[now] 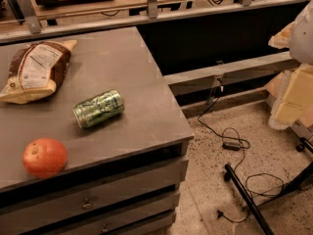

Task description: Place green can upright

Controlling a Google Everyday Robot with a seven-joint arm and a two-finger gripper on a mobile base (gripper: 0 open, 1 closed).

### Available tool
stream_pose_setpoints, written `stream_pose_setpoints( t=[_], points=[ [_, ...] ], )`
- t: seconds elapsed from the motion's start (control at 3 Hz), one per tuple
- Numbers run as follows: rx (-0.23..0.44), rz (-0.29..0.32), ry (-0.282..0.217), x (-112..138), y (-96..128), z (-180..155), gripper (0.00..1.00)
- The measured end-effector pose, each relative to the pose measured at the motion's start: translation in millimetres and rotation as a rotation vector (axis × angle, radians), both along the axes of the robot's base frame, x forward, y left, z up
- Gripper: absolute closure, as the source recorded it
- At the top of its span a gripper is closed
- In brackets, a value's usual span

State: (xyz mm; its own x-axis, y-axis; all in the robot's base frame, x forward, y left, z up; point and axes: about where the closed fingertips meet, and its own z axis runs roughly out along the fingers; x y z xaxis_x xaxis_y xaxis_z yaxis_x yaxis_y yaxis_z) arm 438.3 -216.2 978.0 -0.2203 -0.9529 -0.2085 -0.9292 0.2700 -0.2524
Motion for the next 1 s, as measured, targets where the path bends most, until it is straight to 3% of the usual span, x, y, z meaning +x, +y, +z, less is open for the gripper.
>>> stream_pose_setpoints(
  t=[0.33,0.67,1.0],
  points=[
    [0.000,0.000,0.000,0.0,0.0,0.0,0.00],
    [0.003,0.170,-0.005,40.7,42.1,-3.5,0.00],
    [0.016,0.406,0.002,87.9,112.0,-12.5,0.00]
  ],
)
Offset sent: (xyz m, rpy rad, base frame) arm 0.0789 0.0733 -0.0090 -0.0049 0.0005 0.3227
